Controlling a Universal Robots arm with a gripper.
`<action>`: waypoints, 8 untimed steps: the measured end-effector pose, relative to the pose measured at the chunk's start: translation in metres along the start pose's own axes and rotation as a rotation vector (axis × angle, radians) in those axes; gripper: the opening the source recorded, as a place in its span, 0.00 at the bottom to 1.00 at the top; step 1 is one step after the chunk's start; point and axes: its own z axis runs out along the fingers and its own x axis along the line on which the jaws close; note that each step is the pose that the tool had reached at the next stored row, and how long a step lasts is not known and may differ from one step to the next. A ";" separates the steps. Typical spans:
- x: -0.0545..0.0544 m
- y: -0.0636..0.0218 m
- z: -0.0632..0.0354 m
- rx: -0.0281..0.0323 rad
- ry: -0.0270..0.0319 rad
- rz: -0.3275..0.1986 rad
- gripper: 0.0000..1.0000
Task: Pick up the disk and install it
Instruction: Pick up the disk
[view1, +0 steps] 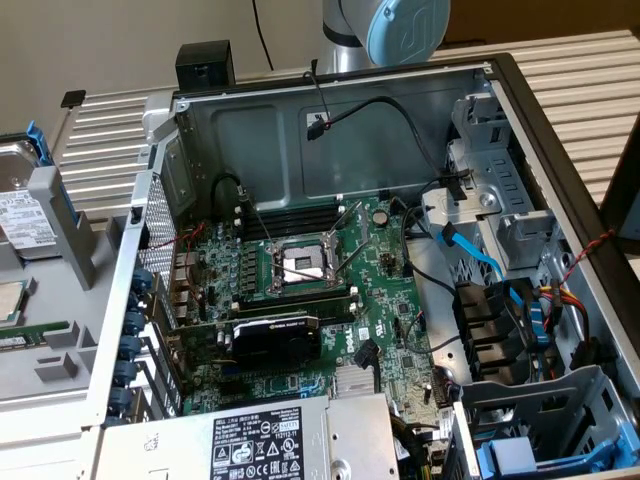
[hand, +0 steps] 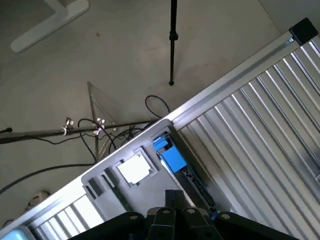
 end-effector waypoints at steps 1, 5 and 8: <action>0.000 0.0000 0.0001 0.0007 0.0002 -0.018 0.11; 0.000 0.0000 0.0003 0.0028 0.0011 -0.087 0.11; 0.000 0.0000 0.0005 0.0044 0.0017 -0.137 0.11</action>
